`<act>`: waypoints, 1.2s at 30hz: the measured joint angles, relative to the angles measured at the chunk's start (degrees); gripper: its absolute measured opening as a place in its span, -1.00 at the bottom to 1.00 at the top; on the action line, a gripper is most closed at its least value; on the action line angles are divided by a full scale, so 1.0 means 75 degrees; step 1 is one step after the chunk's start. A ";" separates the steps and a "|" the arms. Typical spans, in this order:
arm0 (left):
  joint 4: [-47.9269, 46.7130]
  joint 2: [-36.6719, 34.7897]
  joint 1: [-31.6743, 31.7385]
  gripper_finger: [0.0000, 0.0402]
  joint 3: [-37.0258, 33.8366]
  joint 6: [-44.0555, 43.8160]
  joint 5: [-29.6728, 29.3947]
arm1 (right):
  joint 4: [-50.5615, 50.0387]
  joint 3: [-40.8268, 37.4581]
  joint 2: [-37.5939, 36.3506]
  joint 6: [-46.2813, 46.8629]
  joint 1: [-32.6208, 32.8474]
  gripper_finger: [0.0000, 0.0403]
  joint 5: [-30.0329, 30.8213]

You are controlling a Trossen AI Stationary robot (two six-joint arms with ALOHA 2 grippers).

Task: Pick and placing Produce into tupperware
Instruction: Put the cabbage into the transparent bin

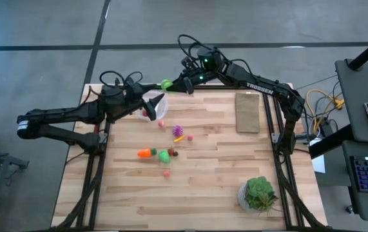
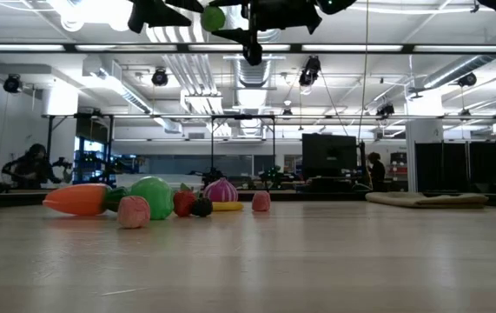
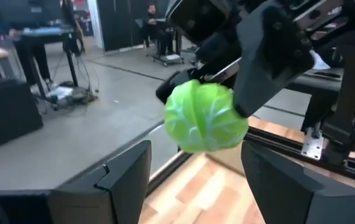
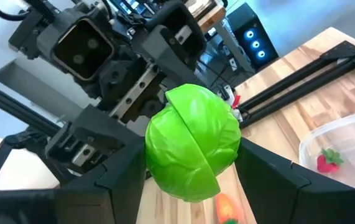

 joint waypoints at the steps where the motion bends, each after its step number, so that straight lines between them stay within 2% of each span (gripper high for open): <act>1: 0.0153 0.0020 0.0000 0.18 -0.0014 0.0189 0.0006 | 0.0027 0.0000 0.0000 0.0069 0.0000 0.11 -0.0005; 6: 0.0858 0.0267 -0.0003 0.18 -0.0085 0.0789 0.0024 | 0.0042 0.0000 0.0000 0.0158 0.0063 0.11 -0.0131; 24: 0.1261 0.0649 -0.0001 0.18 -0.0099 0.1380 -0.0232 | 0.0054 -0.0003 0.0000 0.0289 0.0070 0.11 -0.0248; 30: 0.1954 0.0948 0.0000 0.18 -0.0088 0.2118 -0.0355 | -0.0023 0.0006 0.0000 0.0263 0.0071 0.18 -0.0328; 36: 0.2076 0.1087 0.0000 0.18 -0.0020 0.2326 -0.0500 | -0.0147 0.0003 0.0006 0.0265 0.0080 0.23 -0.0329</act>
